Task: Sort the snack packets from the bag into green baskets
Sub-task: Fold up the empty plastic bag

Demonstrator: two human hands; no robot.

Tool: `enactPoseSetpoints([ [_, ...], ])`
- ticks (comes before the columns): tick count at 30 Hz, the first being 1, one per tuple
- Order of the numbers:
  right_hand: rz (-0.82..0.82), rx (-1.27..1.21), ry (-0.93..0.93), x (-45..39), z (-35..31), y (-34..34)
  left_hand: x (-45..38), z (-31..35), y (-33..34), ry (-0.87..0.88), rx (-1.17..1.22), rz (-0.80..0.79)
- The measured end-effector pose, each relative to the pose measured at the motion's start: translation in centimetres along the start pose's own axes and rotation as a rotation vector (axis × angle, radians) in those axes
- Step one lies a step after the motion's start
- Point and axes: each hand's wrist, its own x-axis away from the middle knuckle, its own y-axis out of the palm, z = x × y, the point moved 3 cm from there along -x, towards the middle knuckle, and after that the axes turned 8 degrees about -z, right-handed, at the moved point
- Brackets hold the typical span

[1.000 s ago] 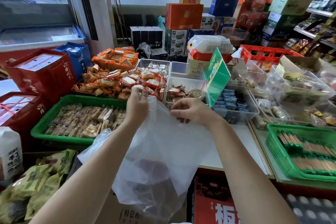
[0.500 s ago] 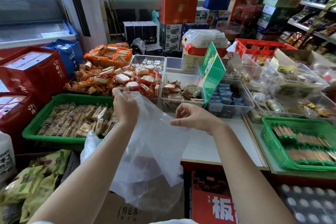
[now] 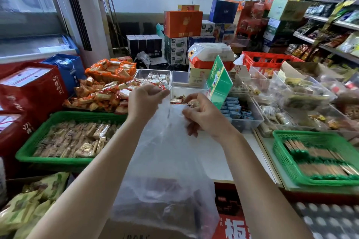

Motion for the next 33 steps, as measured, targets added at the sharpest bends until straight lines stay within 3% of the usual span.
enactPoseSetpoints([
  [3, -0.061, -0.103, -0.035, -0.5, -2.1, 1.4, 0.2, 2.7, -0.3, -0.002, 0.135, -0.081],
  [7, -0.098, 0.005, -0.119, -2.4, -3.9, 1.7, -0.5, 3.7, -1.0, -0.061, 0.292, -0.219],
  [11, 0.018, 0.14, -0.096, -4.0, -4.0, 1.2, -1.2, 2.7, -1.4, -0.063, 0.332, -0.214],
  [15, 0.301, 0.589, -0.231, -5.0, -4.0, 0.4, -0.9, 0.9, -0.5, -0.167, 0.501, -0.258],
  [17, 0.364, 0.71, -0.275, -5.4, -3.7, 0.5, -0.5, -0.1, 0.4, -0.219, 0.571, -0.275],
  [20, 0.398, 0.766, -0.268, -5.9, -2.9, 0.6, 0.2, -1.4, 1.6, -0.24, 0.635, -0.329],
  [23, 0.432, 0.786, -0.207, -6.2, -2.3, 0.7, 0.7, -1.8, 2.4, -0.095, 0.464, -0.436],
  [26, 0.358, 0.806, -0.125, -6.9, -2.2, 0.3, 0.6, -2.0, 2.4, 0.01, 0.3, -0.382],
  [33, 0.092, 0.67, 0.181, -7.4, 0.9, -3.6, 0.0, -3.9, -0.7, -0.072, 0.361, -0.188],
])
